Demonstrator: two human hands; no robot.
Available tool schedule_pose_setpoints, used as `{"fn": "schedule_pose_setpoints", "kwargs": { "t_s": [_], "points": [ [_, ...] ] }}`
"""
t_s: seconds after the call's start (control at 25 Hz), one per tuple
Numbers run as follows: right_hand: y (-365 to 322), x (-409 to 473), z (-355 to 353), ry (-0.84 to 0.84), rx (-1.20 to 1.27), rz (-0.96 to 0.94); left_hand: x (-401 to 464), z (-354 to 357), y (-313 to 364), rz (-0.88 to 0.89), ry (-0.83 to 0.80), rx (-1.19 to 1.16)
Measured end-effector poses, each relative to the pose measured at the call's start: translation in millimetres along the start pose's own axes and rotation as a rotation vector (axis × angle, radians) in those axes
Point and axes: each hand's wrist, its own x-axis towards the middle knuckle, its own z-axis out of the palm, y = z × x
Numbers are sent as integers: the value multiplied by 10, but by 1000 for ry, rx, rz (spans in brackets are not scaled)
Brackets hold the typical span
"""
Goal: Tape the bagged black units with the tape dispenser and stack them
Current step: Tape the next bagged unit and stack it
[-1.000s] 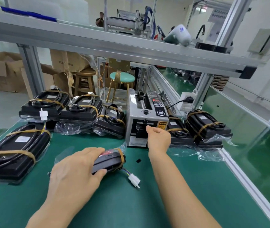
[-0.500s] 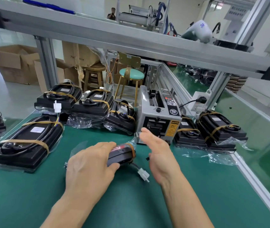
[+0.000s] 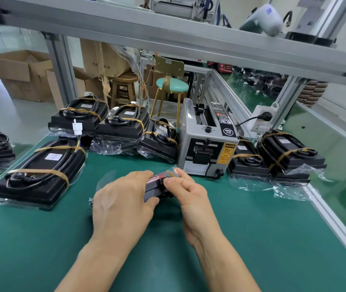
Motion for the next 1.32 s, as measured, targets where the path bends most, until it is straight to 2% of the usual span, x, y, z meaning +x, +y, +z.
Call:
{"fn": "schedule_pose_setpoints", "kwargs": {
  "t_s": [0.2, 0.64, 0.84, 0.96, 1.08, 1.32],
  "points": [
    [13, 19, -10, 35, -68, -37, -3, -13, 7, -11, 16, -14],
    [45, 59, 6, 109, -209, -116, -9, -28, -43, 165, 31, -117],
    [56, 72, 20, 154, -317, -168, -12, -19, -40, 127, 0, -159],
    [88, 106, -2, 227, -221, -143, -11, -27, -40, 119, 14, -168],
    [111, 125, 10, 192, -46, -89, -13, -32, -51, 68, 6, -158],
    [135, 148, -93, 14, -338, -196, 17, -30, -46, 46, 42, -118]
  ]
}}
